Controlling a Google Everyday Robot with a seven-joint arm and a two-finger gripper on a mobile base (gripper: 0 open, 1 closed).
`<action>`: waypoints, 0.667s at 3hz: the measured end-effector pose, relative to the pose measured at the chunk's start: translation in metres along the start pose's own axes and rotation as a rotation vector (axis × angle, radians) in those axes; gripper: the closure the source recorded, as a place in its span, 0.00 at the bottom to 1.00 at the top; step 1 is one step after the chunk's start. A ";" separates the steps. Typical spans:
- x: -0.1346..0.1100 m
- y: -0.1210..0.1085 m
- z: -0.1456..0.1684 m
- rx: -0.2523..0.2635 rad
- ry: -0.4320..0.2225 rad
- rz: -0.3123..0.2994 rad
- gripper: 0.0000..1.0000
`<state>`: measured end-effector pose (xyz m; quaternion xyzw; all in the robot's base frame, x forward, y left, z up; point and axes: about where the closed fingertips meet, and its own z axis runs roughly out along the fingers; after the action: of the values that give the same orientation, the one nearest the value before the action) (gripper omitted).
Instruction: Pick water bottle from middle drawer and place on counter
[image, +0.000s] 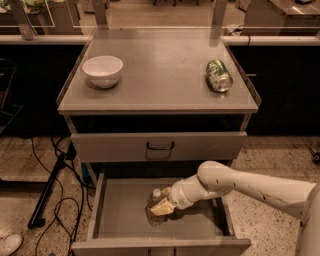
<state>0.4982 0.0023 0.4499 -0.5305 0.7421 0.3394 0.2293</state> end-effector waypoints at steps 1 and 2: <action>0.000 0.000 0.000 0.000 0.000 0.000 1.00; 0.002 0.009 -0.018 0.024 -0.022 0.028 1.00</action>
Offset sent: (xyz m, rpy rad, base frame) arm -0.0192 -0.0372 0.0347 0.0294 -0.0014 -0.1101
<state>0.4897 -0.0107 0.4630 -0.5136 0.7508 0.3397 0.2390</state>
